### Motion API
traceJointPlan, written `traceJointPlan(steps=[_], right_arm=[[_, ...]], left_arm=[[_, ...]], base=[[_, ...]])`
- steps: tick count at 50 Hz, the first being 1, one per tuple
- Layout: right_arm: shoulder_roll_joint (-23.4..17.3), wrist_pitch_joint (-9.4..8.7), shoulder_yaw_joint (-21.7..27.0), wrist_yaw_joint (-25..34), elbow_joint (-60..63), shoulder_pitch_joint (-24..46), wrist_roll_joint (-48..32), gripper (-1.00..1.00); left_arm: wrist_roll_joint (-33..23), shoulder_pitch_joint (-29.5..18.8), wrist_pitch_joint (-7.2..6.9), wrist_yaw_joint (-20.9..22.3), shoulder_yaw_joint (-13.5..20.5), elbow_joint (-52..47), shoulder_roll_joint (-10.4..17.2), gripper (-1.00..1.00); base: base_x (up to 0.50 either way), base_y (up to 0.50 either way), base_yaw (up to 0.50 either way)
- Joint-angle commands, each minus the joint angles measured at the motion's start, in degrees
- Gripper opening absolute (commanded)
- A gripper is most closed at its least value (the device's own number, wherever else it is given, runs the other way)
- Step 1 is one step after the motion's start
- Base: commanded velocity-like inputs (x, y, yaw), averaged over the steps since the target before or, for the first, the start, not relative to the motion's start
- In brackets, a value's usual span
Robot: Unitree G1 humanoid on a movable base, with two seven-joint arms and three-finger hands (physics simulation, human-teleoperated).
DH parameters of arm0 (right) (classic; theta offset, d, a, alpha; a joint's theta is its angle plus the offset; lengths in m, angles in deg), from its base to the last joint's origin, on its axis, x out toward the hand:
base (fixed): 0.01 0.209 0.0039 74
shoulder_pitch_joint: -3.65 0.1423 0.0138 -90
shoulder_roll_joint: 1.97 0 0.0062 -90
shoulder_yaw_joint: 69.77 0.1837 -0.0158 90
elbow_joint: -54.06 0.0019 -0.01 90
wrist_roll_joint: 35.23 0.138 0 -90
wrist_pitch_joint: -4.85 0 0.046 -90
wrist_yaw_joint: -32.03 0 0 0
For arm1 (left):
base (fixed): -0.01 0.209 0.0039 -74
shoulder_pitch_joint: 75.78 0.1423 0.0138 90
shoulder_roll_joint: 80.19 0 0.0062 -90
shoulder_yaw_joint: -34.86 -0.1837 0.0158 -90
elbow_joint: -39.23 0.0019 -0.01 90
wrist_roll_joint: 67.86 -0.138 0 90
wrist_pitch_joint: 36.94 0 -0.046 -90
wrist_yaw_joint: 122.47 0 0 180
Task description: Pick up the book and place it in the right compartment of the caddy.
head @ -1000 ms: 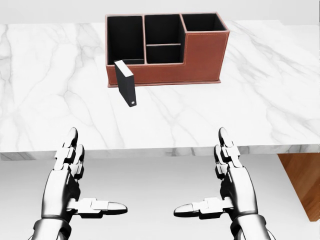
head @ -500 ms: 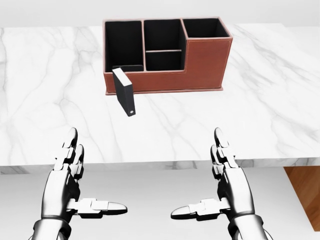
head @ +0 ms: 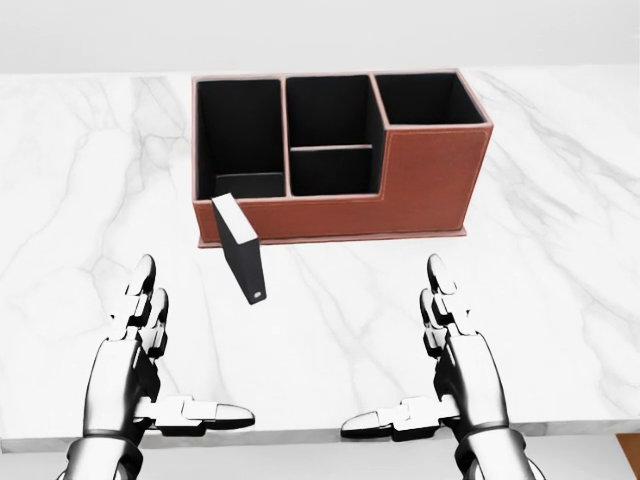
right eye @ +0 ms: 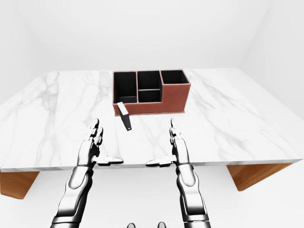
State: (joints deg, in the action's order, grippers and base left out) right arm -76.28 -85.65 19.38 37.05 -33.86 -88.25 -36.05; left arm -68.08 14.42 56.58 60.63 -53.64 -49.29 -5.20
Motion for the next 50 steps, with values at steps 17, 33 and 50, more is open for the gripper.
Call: traceJointPlan(steps=[17,33,50], right_arm=[[0.1,-0.4,-0.4,0.0,0.9,-0.5,-0.2,1.0],[0.7,5.5,-1.7,0.1,12.7,-4.3,0.3,1.0],[0.3,5.5,-2.1,0.0,12.5,-4.3,0.6,1.0]], left_arm=[[-0.2,0.1,0.22,-0.1,0.0,-0.1,0.0,1.0],[5.7,4.0,1.48,-1.0,1.4,-18.6,-1.3,1.0],[5.8,3.8,1.48,-0.9,1.0,-17.7,-0.9,1.0]], base=[[0.32,0.0,0.0],[0.28,0.0,0.0],[0.31,0.0,0.0]])
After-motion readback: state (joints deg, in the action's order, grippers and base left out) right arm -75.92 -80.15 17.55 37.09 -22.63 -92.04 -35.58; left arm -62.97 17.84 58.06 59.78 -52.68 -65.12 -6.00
